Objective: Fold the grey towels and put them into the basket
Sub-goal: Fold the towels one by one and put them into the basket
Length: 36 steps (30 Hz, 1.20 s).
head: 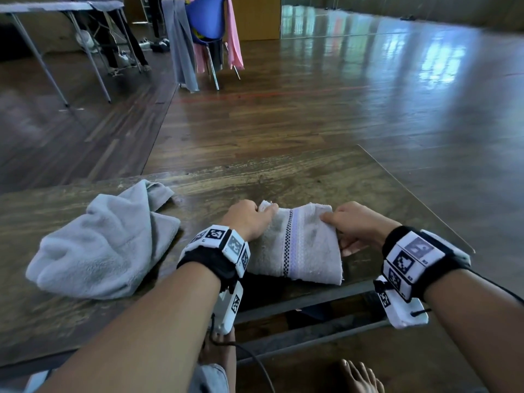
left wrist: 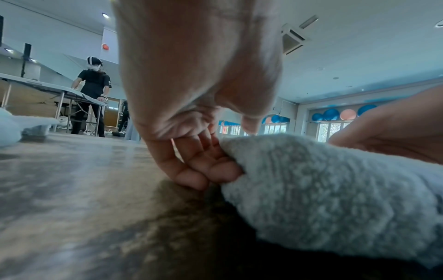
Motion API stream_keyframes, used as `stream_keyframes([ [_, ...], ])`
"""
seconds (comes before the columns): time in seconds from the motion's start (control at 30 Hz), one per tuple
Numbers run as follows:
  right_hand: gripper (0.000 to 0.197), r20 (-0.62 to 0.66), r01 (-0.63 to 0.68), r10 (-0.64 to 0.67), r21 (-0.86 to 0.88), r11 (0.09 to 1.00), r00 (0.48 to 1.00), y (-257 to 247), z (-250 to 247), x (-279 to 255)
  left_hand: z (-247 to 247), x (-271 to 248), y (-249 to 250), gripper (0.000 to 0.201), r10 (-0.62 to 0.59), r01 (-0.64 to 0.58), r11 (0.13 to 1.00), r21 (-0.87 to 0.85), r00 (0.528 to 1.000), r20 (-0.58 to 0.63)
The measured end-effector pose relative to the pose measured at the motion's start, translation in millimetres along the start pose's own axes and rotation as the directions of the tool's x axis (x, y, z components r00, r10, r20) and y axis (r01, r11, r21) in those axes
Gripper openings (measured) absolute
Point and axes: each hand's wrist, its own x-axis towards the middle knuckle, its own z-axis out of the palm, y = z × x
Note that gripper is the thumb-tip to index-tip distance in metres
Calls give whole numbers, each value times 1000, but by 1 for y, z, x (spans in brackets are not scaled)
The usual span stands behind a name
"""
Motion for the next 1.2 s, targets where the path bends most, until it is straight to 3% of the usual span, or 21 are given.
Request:
stream_keyframes([
  [0.1,40,-92,-24,-1,-268,963,996,2,-1,-5,2,-2,0,42,14,-13,998,60,1000,-24],
  [0.13,39,-181,-20,-54,-387,922,982,3,-2,-6,3,-2,0,38,26,-23,997,74,999,-42],
  [0.2,40,-307,89,-294,-539,838,905,5,-4,-6,1,-3,2,39,28,-25,998,55,998,-57],
  [0.27,47,-173,368,-534,-552,748,827,2,-4,-5,-2,-3,3,42,7,-7,1000,19,1000,-15],
  [0.33,52,101,529,-563,-510,679,820,-1,1,-8,-2,-7,4,38,29,-29,1000,-12,1000,-5],
  [0.4,56,253,489,-428,-588,644,868,1,10,-9,-1,-12,6,41,119,-131,987,-90,985,-125],
  [0.5,57,128,325,-365,-769,550,922,-2,26,-13,-3,-17,13,45,241,-328,928,-179,892,-382],
  [0.57,58,19,201,-350,-846,493,937,-13,35,-18,-6,-18,17,38,283,-364,921,-141,872,-399],
  [0.7,63,-125,16,-259,-876,482,958,-29,51,-24,1,-22,20,32,331,-321,943,85,924,-192],
  [0.77,63,-191,-6,-329,-873,488,925,-34,53,-26,11,-23,20,42,284,-277,944,178,959,-14],
  [0.83,56,-183,123,-514,-855,504,838,-30,55,-23,21,-23,18,53,223,-249,937,244,966,128],
  [0.9,55,-30,332,-584,-799,502,811,-17,58,-13,28,-22,13,58,199,-250,929,272,959,201],
  [1.0,63,166,435,-453,-678,593,876,3,53,3,31,-18,7,65,184,-255,923,289,951,250],
  [1.2,72,84,358,-391,-607,710,917,17,52,18,18,-14,-3,84,145,-248,925,288,931,334],
])
